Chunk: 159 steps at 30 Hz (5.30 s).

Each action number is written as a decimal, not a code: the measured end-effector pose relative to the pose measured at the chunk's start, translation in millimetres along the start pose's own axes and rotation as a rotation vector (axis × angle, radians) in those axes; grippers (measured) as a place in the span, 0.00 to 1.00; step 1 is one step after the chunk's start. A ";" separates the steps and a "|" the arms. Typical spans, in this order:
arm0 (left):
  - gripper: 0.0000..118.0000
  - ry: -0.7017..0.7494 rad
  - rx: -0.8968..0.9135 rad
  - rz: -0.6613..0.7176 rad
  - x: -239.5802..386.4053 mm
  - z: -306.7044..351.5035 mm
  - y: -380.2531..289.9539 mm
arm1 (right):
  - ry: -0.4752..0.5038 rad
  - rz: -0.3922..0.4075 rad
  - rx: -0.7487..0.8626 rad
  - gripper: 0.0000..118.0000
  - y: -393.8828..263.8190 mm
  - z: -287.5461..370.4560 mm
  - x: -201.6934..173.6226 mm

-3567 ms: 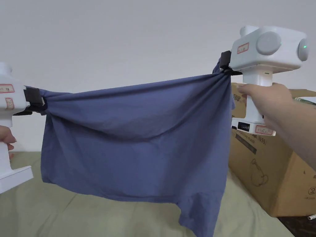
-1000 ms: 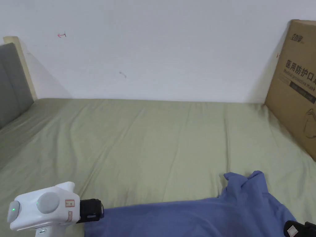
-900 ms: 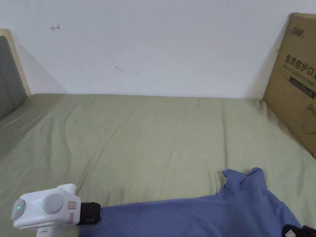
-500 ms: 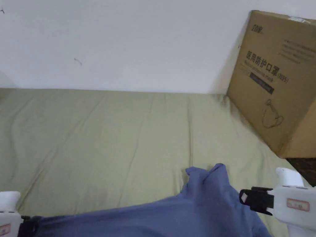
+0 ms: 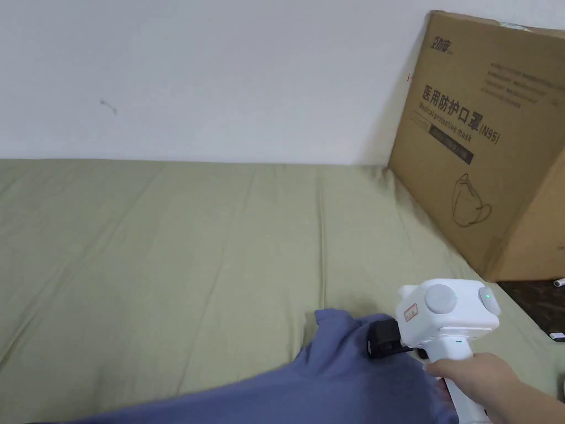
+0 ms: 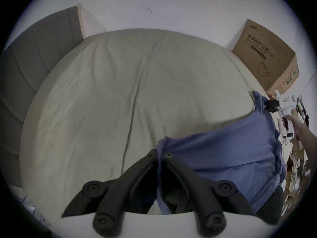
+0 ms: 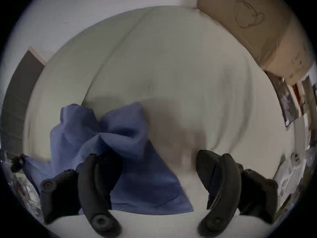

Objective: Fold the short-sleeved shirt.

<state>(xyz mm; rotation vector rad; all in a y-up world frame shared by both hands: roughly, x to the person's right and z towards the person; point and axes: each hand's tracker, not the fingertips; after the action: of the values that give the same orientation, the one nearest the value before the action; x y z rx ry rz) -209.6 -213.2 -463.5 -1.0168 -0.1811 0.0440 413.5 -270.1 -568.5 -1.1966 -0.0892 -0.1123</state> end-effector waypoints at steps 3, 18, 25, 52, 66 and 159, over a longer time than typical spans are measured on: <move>0.01 0.007 -0.004 -0.005 1.8 -0.8 -0.5 | 0.016 -0.015 0.017 0.59 -2.5 13.0 -1.8; 0.01 -0.070 0.291 -0.043 30.6 149.9 43.3 | 0.191 -0.044 0.508 0.00 -54.4 278.3 32.3; 0.01 -0.069 0.444 -0.094 46.5 247.6 86.6 | 0.204 -0.024 0.693 0.00 -69.7 412.1 17.1; 0.01 0.022 0.705 -0.019 37.4 266.2 341.1 | 0.044 -0.047 1.028 0.00 170.5 509.8 -51.4; 0.01 -0.061 0.398 0.069 34.6 74.7 234.1 | 0.063 -0.132 0.646 0.00 94.6 245.0 -19.4; 0.04 -0.083 -0.057 0.054 19.7 136.5 -211.9 | 0.110 -0.044 -0.003 0.23 -385.6 169.0 31.5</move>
<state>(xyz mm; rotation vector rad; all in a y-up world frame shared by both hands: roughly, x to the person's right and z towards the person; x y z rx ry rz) -223.6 -207.5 -211.1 -1.0778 -0.2318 0.1314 391.4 -253.1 -147.2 -1.1898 -0.0192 -0.2164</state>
